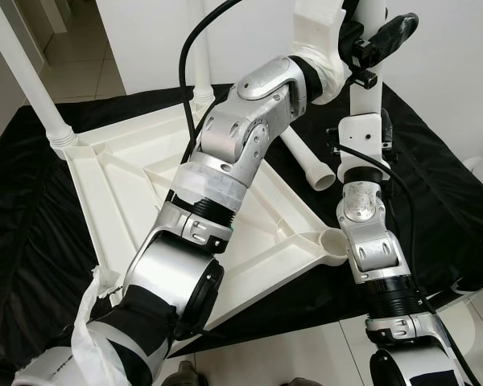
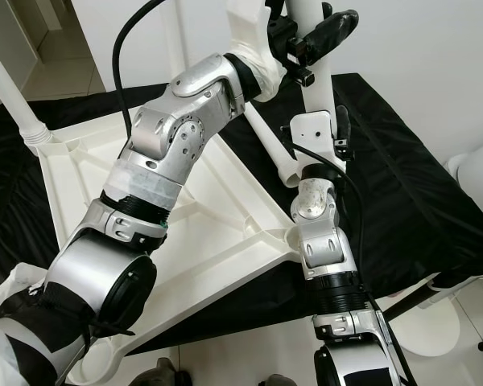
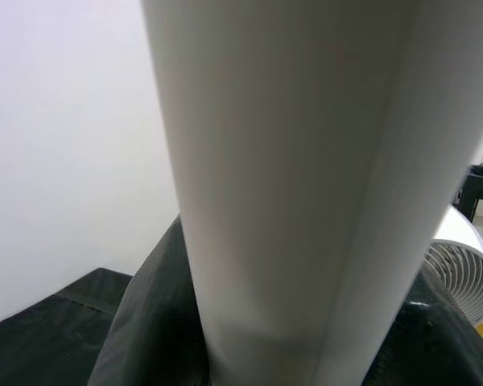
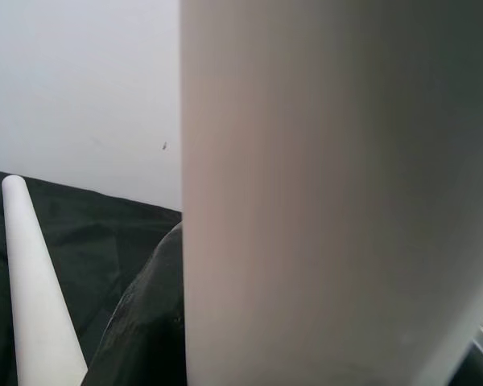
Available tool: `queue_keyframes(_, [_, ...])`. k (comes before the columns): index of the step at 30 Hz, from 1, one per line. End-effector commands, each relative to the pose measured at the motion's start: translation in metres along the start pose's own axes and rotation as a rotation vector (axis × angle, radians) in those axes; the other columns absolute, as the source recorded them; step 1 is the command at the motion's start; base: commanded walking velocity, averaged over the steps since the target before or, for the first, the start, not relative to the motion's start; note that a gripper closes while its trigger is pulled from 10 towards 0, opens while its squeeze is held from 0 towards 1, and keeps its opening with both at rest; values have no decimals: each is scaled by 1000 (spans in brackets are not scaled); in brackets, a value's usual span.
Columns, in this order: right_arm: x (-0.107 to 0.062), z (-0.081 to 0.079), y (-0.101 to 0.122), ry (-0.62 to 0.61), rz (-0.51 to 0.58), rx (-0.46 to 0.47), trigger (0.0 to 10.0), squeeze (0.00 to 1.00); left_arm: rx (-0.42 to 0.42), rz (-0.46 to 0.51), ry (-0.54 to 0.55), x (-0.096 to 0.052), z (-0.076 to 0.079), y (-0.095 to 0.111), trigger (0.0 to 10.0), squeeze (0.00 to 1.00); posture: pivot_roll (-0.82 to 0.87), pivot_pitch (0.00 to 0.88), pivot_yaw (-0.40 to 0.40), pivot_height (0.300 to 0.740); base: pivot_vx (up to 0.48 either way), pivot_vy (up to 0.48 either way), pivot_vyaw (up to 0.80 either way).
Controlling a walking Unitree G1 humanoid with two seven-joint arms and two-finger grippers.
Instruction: Building children table
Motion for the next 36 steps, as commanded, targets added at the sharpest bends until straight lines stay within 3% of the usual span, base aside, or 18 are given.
queue_keyframes(1, [0,-3,0,7,7,-3,2863,0,34,13,-18,4,4,10,10000,0,-8,0,40,740,0,0,0])
queue_keyframes(2, [0,-3,0,7,7,-3,2863,0,34,13,-18,4,4,10,10000,0,-8,0,40,740,0,0,0])
queue_keyframes(3, [-1,-4,-1,11,3,-3,10000,0,35,15,-16,4,3,11,10000,0,-8,0,41,740,0,0,0])
queue_keyframes(8, [-5,-6,-3,16,-3,1,10000,0,13,25,-19,3,3,11,10000,0,-9,0,43,740,0,0,0])
queue_keyframes(9, [-6,-6,-4,18,-7,5,10000,0,-6,28,-21,3,3,11,10000,133,-9,0,44,740,0,0,0])
queue_keyframes(11, [-6,-6,-4,18,-7,5,10000,0,-6,28,-21,3,3,11,10000,133,-9,0,44,740,0,0,0])
queue_keyframes(12, [-6,-6,-4,18,-11,12,10000,0,-27,33,-24,2,2,11,10000,1000,-10,0,44,740,0,0,0])
queue_keyframes(16, [-5,-6,-5,10,-29,61,10000,0,-25,37,-23,2,2,12,10000,1000,-11,0,44,740,0,0,0])
queue_keyframes(17, [-5,-5,-5,5,-40,92,10000,0,-21,39,-30,2,3,12,10000,129,-11,0,44,740,0,0,0])
queue_keyframes(18, [-5,-4,-7,-4,-62,135,10000,0,-23,41,-46,1,6,12,10000,0,-11,0,42,740,0,0,0])
queue_keyframes(28, [-10,13,-25,-98,-172,310,10000,0,-71,79,-113,-13,19,9,10000,0,-6,0,19,740,0,0,0])
queue_keyframes(36, [-15,27,-33,-143,-195,328,10000,0,-75,21,24,-34,-11,-14,10000,0,-7,0,18,740,0,0,0])
Point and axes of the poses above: a point about 5 cm out from each wrist's last joint towards the gripper, its own x axis pointing out of the wrist towards the gripper, its own y axis along the axis of the wrist's last joint, z = x × y, the point moved 4 cm from there along x, pointing out of the wrist towards the gripper, and after that the axes turned 7 degrees about x, right-handed, at the moved point
